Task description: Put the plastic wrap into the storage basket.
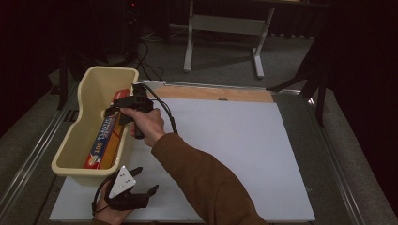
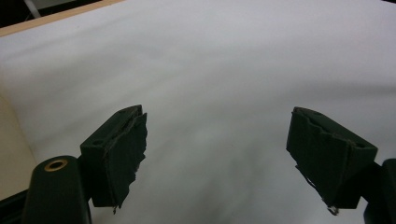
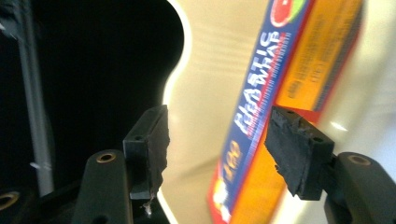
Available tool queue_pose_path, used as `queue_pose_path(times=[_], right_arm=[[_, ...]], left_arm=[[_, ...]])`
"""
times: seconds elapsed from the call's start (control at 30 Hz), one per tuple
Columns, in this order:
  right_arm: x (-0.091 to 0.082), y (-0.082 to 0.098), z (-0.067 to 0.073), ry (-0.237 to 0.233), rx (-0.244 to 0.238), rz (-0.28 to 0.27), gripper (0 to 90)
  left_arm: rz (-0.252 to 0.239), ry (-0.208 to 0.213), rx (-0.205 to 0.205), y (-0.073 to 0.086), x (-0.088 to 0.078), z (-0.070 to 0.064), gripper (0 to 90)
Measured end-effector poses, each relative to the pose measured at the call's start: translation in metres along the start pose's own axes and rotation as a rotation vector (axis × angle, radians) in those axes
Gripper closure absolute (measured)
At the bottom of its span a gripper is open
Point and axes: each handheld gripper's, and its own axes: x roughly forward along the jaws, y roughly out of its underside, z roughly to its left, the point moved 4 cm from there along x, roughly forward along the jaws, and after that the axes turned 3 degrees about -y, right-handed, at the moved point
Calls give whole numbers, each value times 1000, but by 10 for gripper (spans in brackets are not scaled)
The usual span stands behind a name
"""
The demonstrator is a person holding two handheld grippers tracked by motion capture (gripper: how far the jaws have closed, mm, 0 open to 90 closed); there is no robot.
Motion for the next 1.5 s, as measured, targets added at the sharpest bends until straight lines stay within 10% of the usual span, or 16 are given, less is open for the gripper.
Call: queue_pose_path(times=[0.5, 0.73, 1.13, 1.5], right_arm=[[-60, 23, -29, 130, -404, -36, 442], [-98, 37, -62, 306, -639, -114, 428], [-157, 75, -128, 475, -805, -201, 382], [-192, 129, -194, 523, -797, -269, 318]], left_arm=[[5, -9, 5, -1, 2, -1, 201], [5, -8, 6, -2, 3, -1, 201], [6, -11, 11, -2, 5, 0, 201], [14, -8, 12, -2, 7, -1, 200]])
